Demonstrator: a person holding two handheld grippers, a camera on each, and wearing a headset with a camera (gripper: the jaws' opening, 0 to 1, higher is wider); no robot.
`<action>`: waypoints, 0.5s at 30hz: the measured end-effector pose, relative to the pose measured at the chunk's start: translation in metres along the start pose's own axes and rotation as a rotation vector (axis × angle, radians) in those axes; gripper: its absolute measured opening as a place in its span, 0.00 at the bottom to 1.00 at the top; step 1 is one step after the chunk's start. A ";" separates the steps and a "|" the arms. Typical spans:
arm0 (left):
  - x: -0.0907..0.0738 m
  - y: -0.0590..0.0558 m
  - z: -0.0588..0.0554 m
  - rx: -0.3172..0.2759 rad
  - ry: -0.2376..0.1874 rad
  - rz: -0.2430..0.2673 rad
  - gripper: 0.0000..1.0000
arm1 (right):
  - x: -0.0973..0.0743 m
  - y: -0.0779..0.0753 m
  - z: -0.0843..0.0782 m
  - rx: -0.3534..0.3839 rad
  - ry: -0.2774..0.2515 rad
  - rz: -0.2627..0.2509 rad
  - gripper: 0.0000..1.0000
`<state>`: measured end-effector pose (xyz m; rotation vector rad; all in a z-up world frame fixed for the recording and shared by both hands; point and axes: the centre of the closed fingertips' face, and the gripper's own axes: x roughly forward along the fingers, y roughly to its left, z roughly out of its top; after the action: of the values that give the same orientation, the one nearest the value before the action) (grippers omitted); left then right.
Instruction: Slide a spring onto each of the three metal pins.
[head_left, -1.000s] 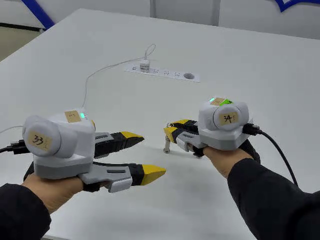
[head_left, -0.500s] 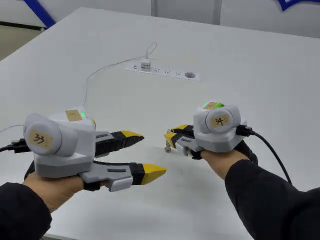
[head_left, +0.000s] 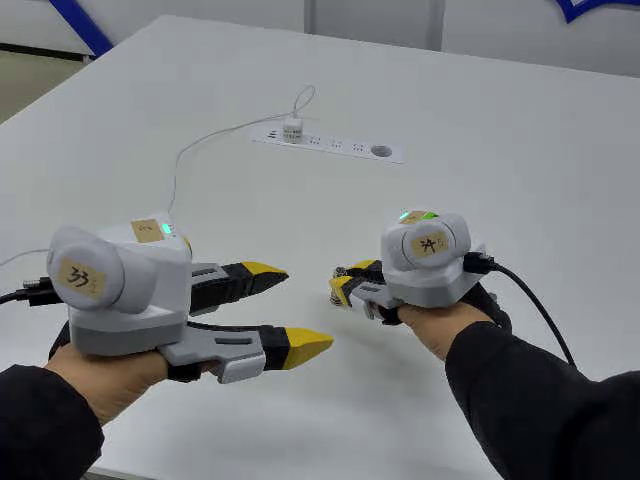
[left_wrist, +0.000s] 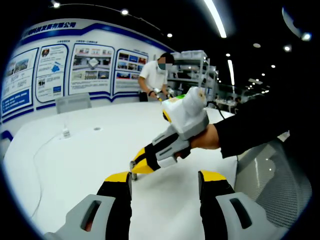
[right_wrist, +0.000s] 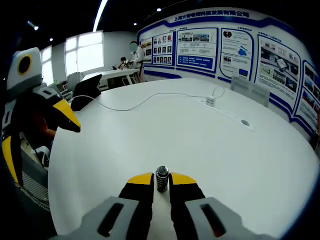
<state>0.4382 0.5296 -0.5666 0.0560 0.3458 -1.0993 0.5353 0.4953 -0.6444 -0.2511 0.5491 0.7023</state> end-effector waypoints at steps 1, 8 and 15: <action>0.000 0.000 0.000 0.000 0.000 0.000 0.55 | 0.000 0.000 0.000 -0.001 0.001 0.000 0.13; 0.000 -0.001 0.000 0.001 0.000 0.000 0.55 | -0.006 0.000 -0.002 -0.004 0.001 -0.006 0.13; 0.000 -0.001 -0.001 0.001 0.002 0.002 0.56 | -0.017 0.001 0.002 0.000 -0.021 -0.014 0.16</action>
<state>0.4371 0.5291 -0.5672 0.0583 0.3470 -1.0980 0.5248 0.4881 -0.6333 -0.2466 0.5267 0.6911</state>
